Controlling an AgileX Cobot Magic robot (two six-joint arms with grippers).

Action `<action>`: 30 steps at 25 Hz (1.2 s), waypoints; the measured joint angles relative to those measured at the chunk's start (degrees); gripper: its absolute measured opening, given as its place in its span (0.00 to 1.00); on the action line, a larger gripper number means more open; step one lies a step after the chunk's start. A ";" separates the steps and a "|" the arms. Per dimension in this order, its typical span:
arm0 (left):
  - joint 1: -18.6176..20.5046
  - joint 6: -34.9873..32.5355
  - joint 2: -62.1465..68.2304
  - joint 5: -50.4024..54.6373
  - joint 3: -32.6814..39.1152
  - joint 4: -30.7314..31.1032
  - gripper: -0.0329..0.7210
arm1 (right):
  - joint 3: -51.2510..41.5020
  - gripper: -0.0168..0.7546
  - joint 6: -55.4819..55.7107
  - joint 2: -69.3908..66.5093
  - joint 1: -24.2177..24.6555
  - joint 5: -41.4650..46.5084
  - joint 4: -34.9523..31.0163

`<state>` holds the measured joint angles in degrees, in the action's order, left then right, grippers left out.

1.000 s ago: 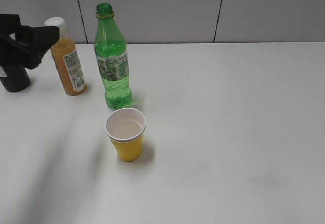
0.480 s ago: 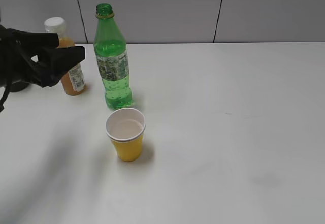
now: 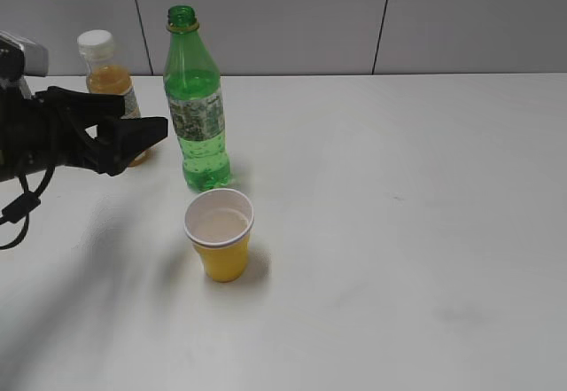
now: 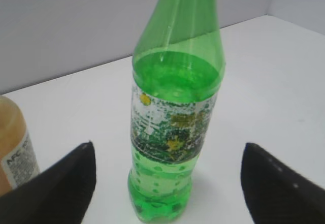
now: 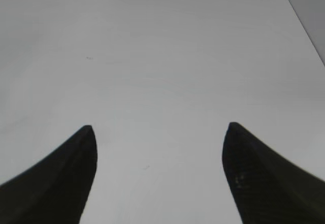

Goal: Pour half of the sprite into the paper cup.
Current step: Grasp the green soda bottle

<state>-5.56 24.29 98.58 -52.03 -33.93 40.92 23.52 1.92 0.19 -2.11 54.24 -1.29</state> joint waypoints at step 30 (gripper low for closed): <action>-7.60 -8.17 15.38 -4.26 -11.41 -8.20 0.96 | 0.00 0.77 0.00 0.00 0.00 0.00 0.00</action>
<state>-13.17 16.12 113.96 -56.30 -45.33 32.73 23.52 1.92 0.19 -2.11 54.24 -1.29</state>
